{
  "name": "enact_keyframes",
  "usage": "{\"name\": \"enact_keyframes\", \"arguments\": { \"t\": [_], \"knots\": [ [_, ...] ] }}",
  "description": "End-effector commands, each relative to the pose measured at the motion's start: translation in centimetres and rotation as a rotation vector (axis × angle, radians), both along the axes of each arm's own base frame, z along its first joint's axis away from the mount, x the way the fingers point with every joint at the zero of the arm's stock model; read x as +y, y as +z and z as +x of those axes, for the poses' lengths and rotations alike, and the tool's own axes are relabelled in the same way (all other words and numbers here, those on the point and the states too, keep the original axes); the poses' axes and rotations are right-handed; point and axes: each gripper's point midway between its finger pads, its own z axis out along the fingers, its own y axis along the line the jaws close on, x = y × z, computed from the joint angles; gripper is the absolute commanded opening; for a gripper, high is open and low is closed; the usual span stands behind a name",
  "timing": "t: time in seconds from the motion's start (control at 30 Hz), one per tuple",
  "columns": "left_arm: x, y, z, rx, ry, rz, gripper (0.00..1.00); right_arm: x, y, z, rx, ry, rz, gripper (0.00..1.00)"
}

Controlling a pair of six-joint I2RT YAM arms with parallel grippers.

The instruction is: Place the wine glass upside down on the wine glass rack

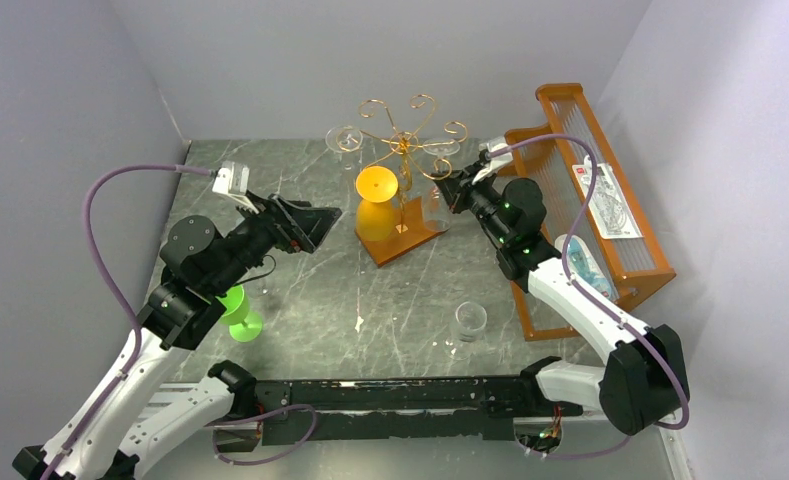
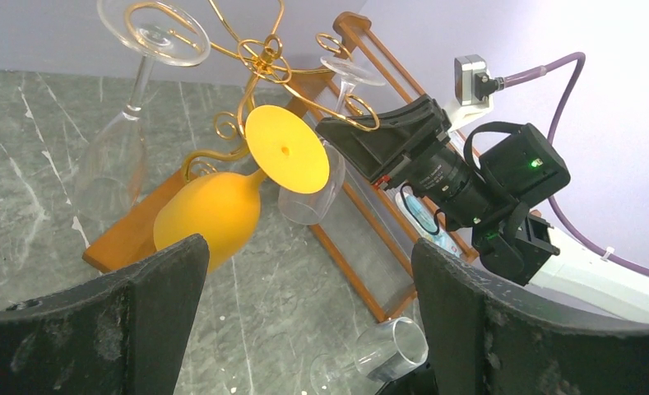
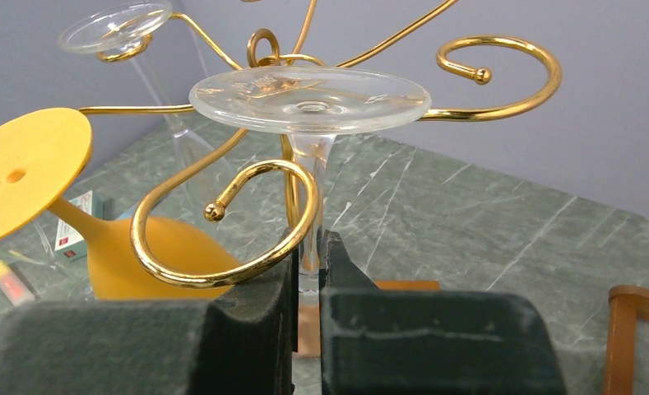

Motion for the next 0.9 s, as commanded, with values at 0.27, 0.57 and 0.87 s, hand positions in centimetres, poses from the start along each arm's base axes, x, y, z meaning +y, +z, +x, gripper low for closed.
{"name": "enact_keyframes", "arguments": {
  "t": [0.27, 0.57, 0.87],
  "knots": [
    [-0.2, 0.8, -0.2, 0.002, -0.01, -0.023, 0.97, 1.8, 0.2, -1.3, -0.088, 0.166, -0.059, 0.0],
    [-0.1, 0.5, -0.1, 0.005, -0.007, -0.016, 0.97, 2.0, 0.6, -3.2, -0.153, 0.22, -0.05, 0.0],
    [-0.3, 0.0, -0.1, 0.011, -0.011, -0.012, 0.97, 1.0, 1.2, -4.5, -0.17, 0.197, -0.062, 0.0]
  ]
}}
